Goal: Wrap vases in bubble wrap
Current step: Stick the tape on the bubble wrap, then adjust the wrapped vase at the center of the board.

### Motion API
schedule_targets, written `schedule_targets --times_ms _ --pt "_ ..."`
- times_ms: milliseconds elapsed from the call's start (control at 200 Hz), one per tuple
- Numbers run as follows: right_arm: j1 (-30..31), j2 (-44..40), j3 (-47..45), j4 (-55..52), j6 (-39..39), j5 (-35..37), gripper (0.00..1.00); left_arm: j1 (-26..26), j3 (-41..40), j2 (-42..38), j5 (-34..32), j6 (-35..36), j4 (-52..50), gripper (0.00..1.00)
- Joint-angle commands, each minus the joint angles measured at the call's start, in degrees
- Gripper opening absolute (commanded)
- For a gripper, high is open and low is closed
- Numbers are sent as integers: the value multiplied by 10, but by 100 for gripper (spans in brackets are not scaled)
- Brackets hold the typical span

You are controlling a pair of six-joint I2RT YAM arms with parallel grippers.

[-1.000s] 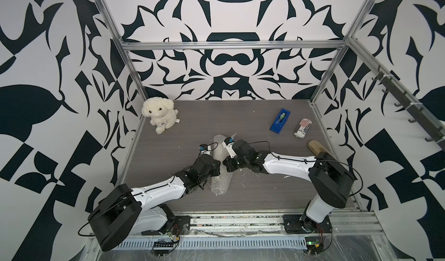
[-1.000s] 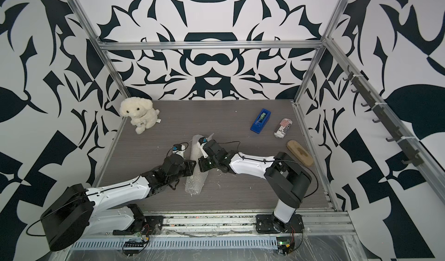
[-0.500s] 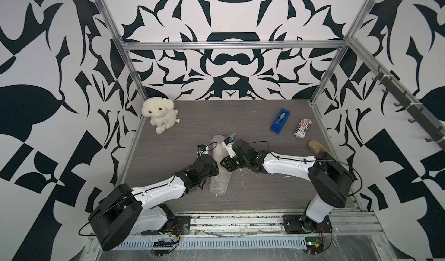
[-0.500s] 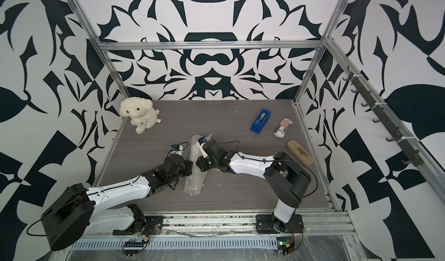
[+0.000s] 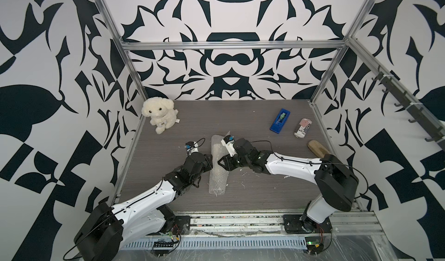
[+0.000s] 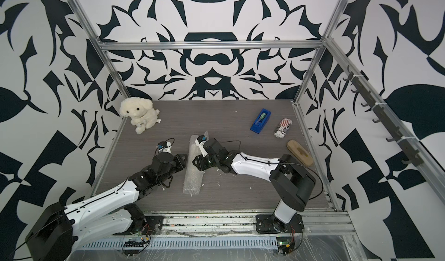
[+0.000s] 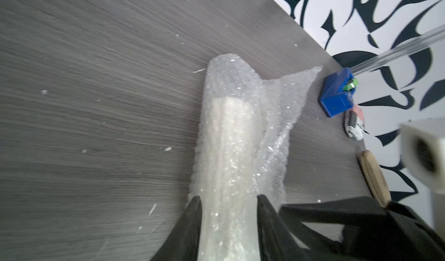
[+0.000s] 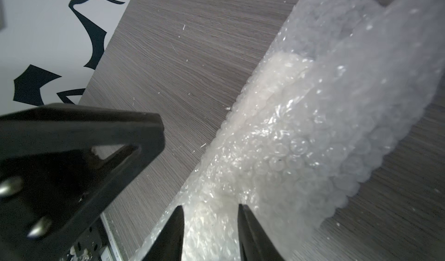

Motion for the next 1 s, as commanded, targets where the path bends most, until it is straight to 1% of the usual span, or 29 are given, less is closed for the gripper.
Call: schedule_targets --times_ms 0,65,125,270,340,440,505,625,780,790,830,905,995 --pt "3 -15 10 13 4 -3 43 41 -2 13 45 -16 -32 41" --pt "3 -20 11 14 8 -3 43 68 -11 19 97 -23 -6 41" --pt "2 -26 9 23 11 -3 47 83 -16 24 126 -28 14 43" --pt "2 -43 18 15 15 1 51 95 -15 10 146 -8 18 51" --pt "2 -57 16 15 16 7 54 97 -11 0 148 9 14 57" --pt "2 -79 11 2 14 44 60 97 6 -3 156 54 6 68" --pt "1 -89 8 -13 15 76 63 97 26 8 168 88 4 71" --pt "-10 -99 0 -40 21 123 62 96 90 59 210 158 -16 74" --pt "-40 -115 -29 -33 46 128 60 96 174 138 203 220 -41 80" --pt "-41 -115 -33 -30 47 125 60 96 180 156 200 222 -43 80" --pt "-47 -118 -44 -20 51 115 59 97 201 184 192 232 -49 80" --pt "-50 -118 -53 -14 53 108 59 96 237 229 180 245 -61 78" --pt "-51 -114 -53 -23 52 102 59 96 263 269 197 250 -62 71"
